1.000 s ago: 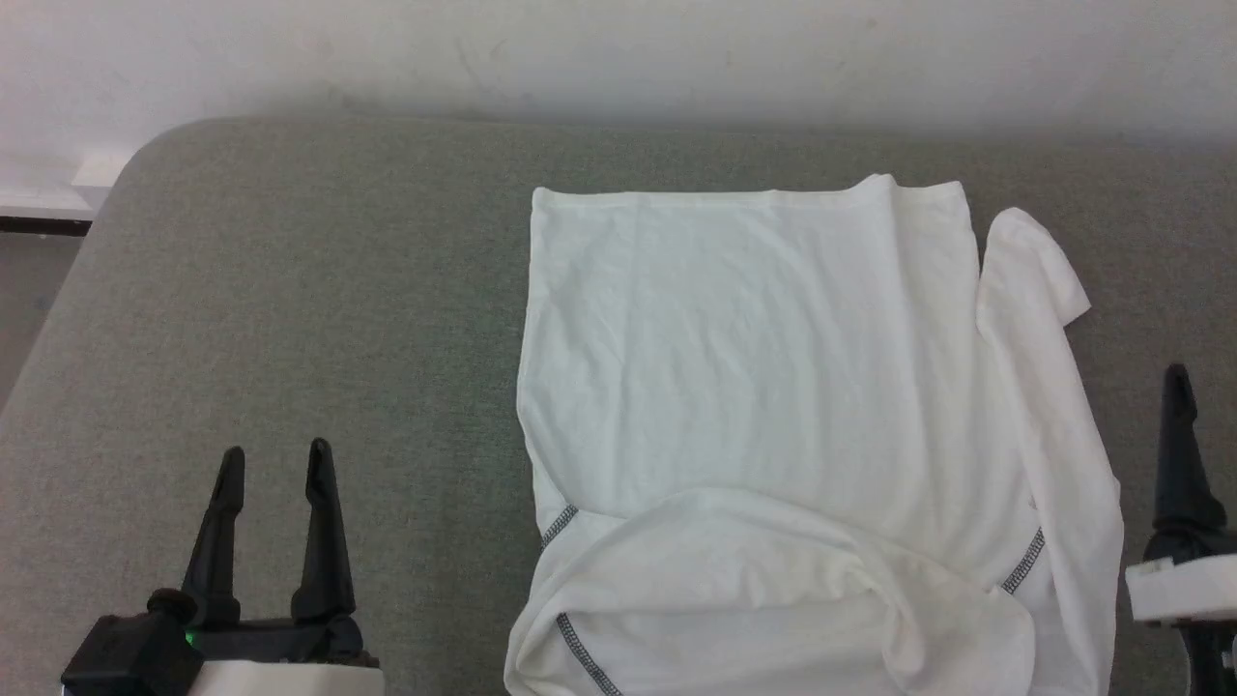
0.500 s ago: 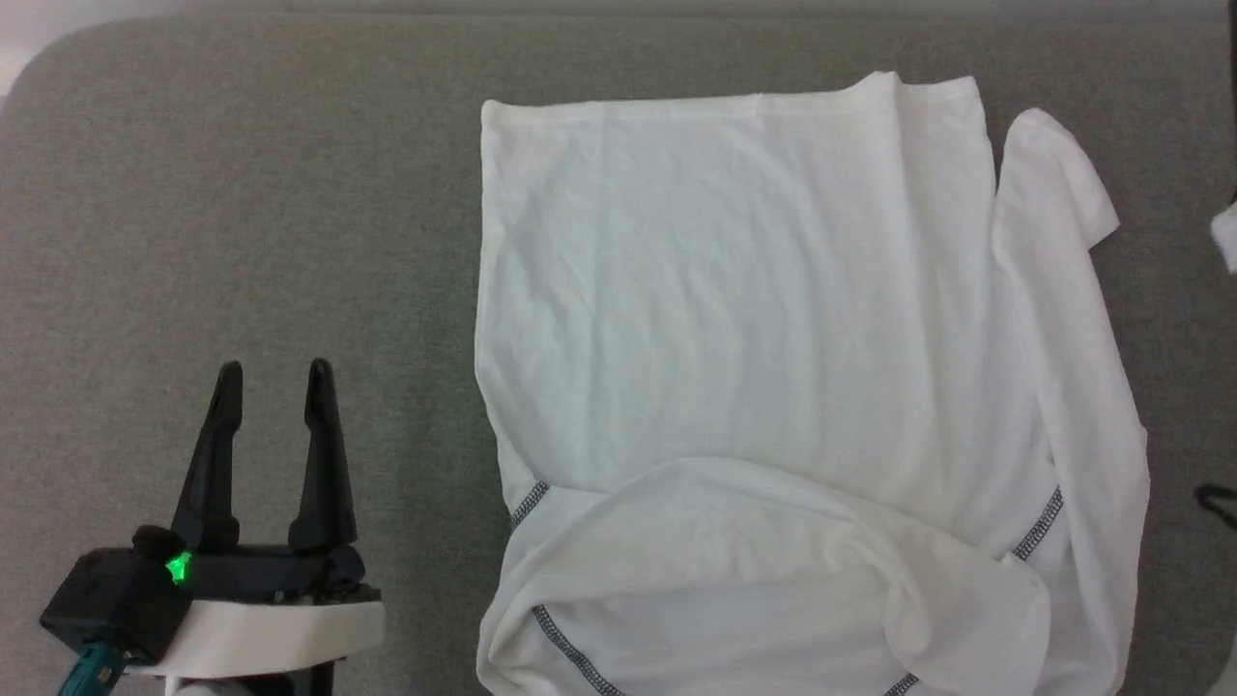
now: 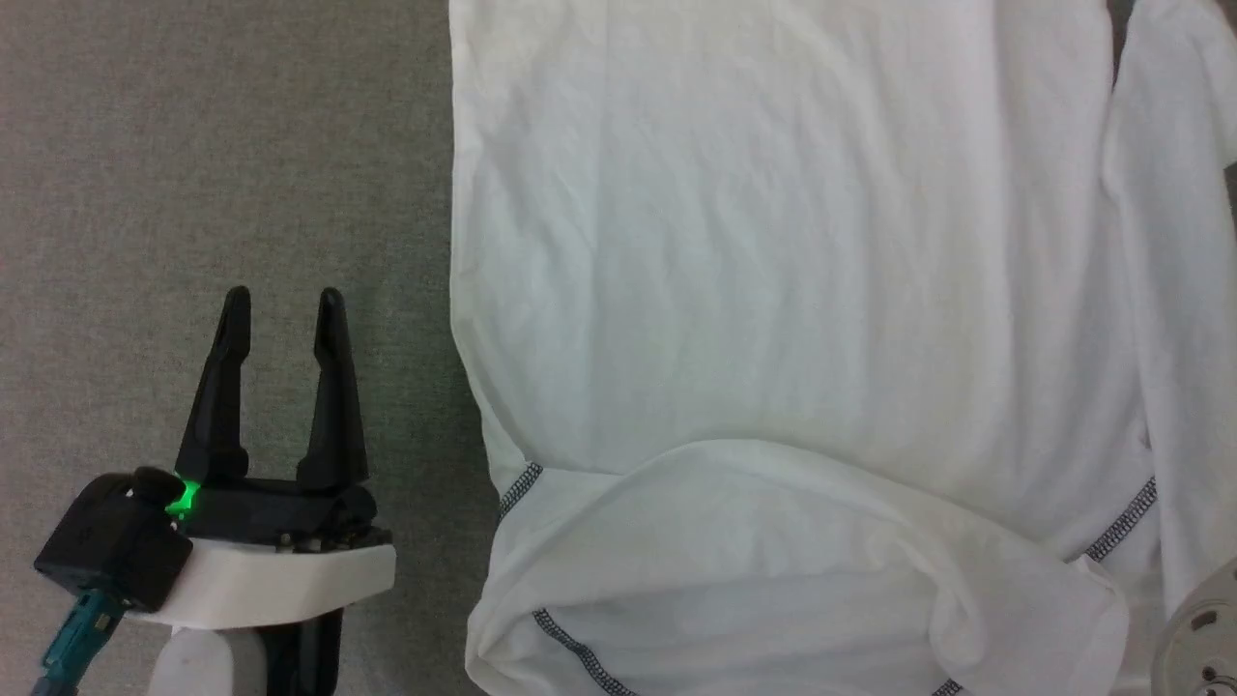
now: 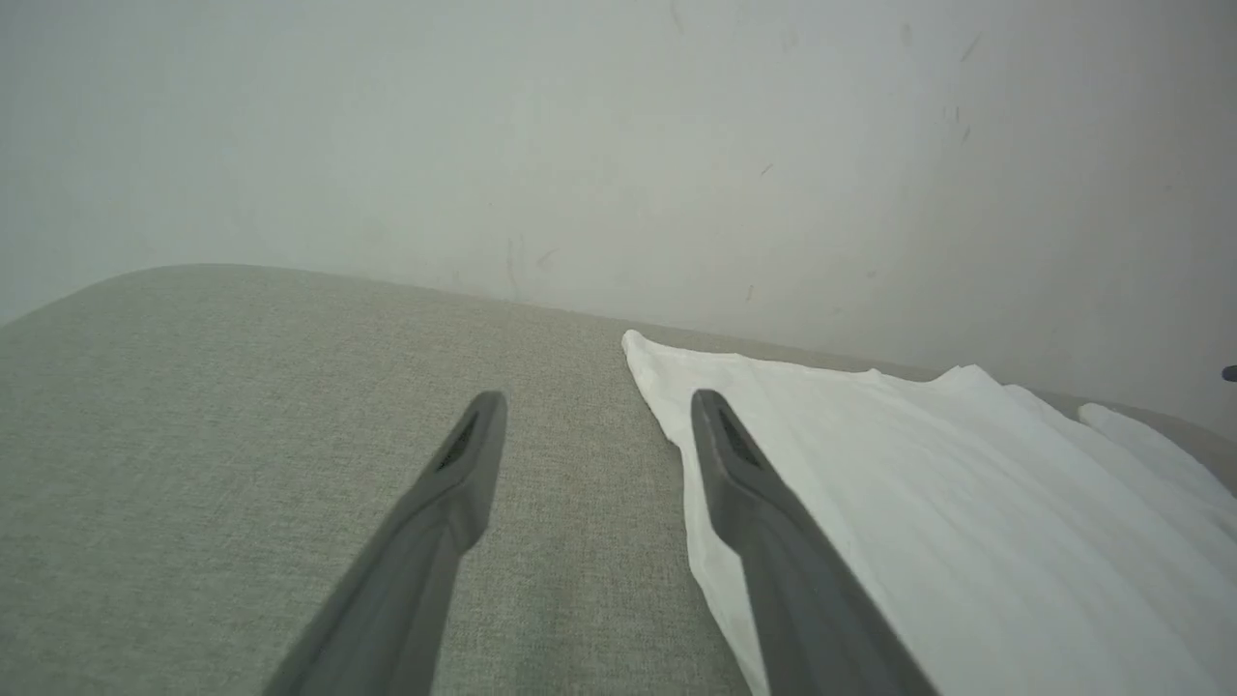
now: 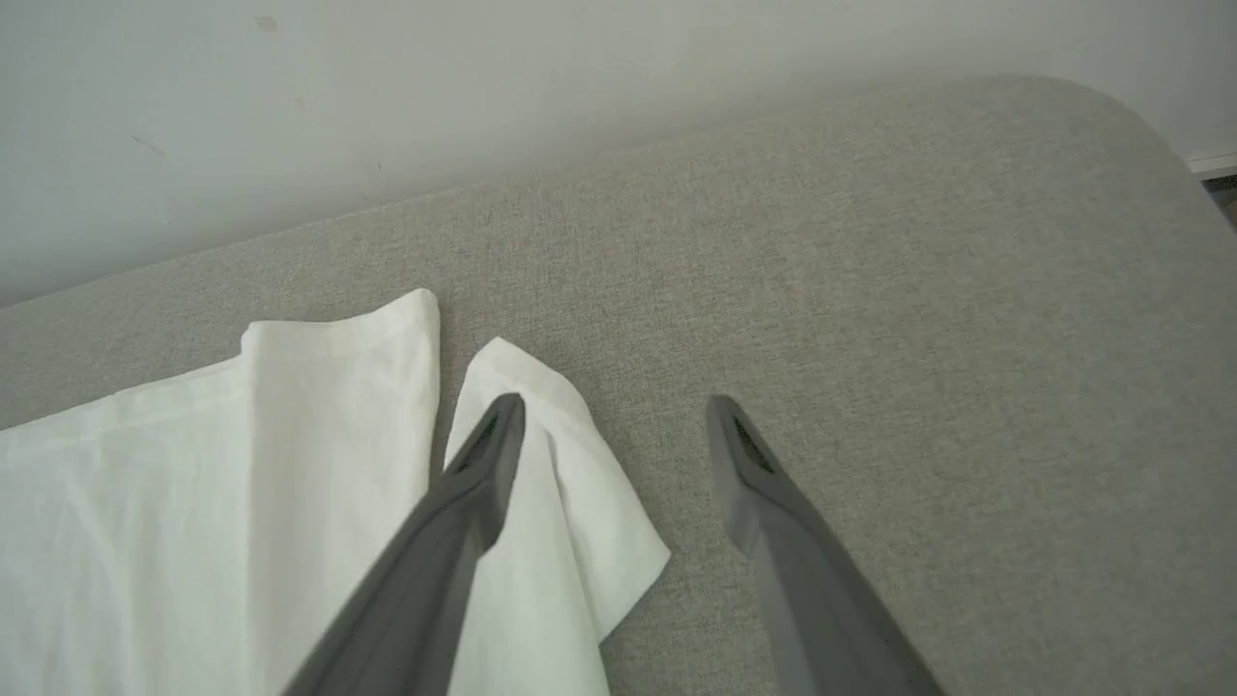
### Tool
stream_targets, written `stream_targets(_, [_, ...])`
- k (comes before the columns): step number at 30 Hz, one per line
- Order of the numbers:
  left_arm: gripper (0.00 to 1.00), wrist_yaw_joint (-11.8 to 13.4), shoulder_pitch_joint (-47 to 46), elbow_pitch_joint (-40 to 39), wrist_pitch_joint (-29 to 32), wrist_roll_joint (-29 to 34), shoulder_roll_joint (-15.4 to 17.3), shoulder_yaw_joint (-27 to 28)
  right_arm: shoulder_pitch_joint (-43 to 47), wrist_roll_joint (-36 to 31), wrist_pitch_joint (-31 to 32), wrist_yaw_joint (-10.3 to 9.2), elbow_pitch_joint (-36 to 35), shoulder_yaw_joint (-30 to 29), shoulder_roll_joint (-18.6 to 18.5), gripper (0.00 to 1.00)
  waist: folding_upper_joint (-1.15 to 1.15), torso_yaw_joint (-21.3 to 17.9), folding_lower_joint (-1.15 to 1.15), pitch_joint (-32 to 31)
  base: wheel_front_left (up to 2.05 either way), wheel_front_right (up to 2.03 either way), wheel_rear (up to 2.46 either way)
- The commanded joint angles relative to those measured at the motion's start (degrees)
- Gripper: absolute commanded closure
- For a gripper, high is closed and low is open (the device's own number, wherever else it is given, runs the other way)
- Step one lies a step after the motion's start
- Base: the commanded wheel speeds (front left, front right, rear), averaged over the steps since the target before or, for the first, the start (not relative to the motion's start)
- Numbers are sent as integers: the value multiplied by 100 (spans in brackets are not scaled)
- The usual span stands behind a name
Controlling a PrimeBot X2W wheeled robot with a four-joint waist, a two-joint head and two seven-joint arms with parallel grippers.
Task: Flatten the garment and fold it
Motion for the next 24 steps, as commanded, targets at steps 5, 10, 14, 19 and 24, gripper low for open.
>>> stream_targets(5, [0, -109, -234, 29, -28, 53, -74, 35, -99, -97, 321, -5, 76, -218, 192, 0, 0, 196, -2, 629, 0, 0, 0])
stream_targets(10, [0, -148, -359, 67, -28, 81, -97, 14, -62, -175, 312, -5, 115, -255, 242, 0, 0, 226, -2, 774, 0, 0, 0])
stream_targets(14, [0, -166, -392, 125, -28, 100, -105, 2, -34, -182, 392, -5, 156, -218, 265, 100, 0, 210, -2, 773, 0, 0, 0])
stream_targets(19, [0, -177, -397, 228, -28, 132, -106, 20, -11, -89, 143, -5, 50, -109, 263, 100, 0, 161, -2, 563, 0, 0, 0])
stream_targets(24, [0, -181, -299, 289, -28, 170, -112, 57, 44, 109, -352, -5, -68, -221, 210, 100, 0, 101, -2, 115, 0, 0, 0])
